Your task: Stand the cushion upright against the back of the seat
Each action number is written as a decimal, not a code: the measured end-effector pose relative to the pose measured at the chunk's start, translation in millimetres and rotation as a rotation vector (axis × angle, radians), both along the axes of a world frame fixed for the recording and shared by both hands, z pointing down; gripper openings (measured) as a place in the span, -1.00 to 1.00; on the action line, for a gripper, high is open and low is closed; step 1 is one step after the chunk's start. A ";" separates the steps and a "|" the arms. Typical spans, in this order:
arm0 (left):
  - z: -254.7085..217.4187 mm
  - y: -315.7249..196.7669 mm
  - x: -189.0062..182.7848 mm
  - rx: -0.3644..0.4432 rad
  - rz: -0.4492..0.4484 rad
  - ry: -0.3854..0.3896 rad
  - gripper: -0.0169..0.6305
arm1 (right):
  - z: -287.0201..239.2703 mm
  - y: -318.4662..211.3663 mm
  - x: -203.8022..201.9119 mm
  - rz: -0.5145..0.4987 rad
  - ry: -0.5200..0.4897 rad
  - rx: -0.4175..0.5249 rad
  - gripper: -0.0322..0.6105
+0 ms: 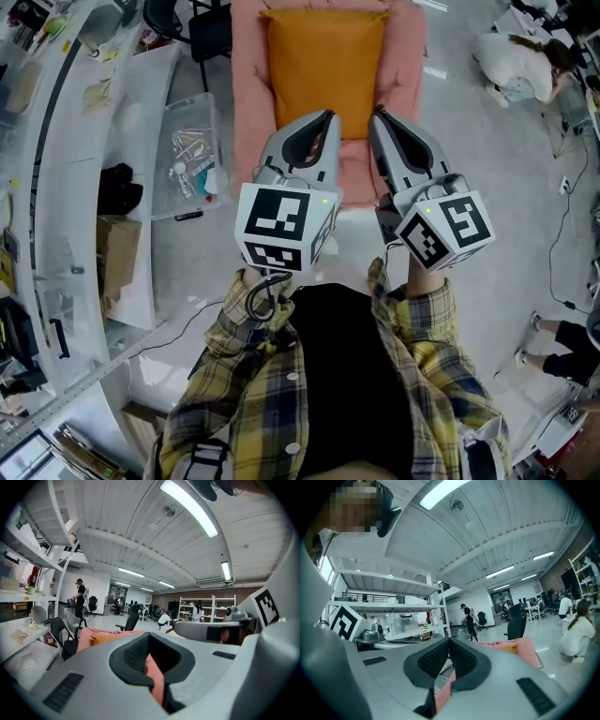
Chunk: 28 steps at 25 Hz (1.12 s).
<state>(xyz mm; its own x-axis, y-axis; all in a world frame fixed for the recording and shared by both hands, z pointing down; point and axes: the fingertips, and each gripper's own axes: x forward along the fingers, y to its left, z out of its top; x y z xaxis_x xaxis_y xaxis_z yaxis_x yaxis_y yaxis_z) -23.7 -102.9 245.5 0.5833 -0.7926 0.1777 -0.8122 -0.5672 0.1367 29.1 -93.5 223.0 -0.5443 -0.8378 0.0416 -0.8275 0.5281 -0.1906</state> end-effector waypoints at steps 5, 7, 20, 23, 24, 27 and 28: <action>-3.6 -1.8 -8.4 0.007 0.007 0.007 -0.94 | 2.1 -2.2 -8.7 0.004 0.021 -0.002 -0.82; -4.0 -2.9 -10.2 0.008 0.008 0.010 -0.94 | 3.5 -3.3 -10.6 0.001 0.028 -0.004 -0.82; -7.9 0.5 -11.0 0.018 0.014 0.006 -0.94 | 6.4 -0.1 -17.8 -0.021 0.040 -0.016 -0.84; -8.4 2.4 -9.6 0.020 0.014 0.004 -0.94 | 6.0 1.3 -15.4 -0.017 0.037 -0.012 -0.84; -8.5 2.9 -9.2 0.020 0.015 0.004 -0.94 | 5.3 1.9 -14.7 -0.014 0.035 -0.012 -0.84; -9.1 3.0 -8.2 0.020 0.014 0.004 -0.94 | 3.8 2.0 -12.8 -0.010 0.032 -0.013 -0.85; -9.4 2.8 -7.7 0.020 0.013 0.004 -0.94 | 3.7 1.8 -12.0 -0.010 0.032 -0.013 -0.85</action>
<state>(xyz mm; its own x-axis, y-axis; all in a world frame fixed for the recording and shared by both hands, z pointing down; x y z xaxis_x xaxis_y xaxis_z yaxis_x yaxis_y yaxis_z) -31.5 -100.1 236.2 0.5947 -0.7881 0.1590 -0.8039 -0.5807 0.1286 17.1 -91.7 226.6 -0.5510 -0.8316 0.0700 -0.8279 0.5342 -0.1711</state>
